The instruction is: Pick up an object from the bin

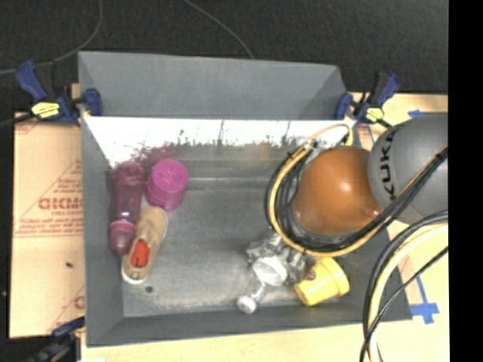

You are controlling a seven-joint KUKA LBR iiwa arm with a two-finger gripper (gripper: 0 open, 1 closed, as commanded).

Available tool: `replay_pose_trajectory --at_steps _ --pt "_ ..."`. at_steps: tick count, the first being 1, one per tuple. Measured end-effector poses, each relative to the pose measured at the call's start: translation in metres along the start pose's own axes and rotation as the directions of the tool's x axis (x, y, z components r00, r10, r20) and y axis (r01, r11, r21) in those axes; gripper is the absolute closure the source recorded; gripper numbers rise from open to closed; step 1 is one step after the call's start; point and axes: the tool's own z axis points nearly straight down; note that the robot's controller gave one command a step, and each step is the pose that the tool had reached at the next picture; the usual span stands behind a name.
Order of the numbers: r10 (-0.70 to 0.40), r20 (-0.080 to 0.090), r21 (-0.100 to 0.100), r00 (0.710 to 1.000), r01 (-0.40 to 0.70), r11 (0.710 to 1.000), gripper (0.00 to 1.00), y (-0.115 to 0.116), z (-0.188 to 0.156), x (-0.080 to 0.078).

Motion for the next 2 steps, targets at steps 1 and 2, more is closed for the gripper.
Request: replay_pose_trajectory --at_steps 1,2 --pt "0.000 -0.001 -0.002 1.000 0.000 1.000 1.00 0.001 -0.002 0.000" --pt "0.001 -0.006 -0.007 1.000 -0.001 1.000 1.00 0.002 -0.018 0.001"
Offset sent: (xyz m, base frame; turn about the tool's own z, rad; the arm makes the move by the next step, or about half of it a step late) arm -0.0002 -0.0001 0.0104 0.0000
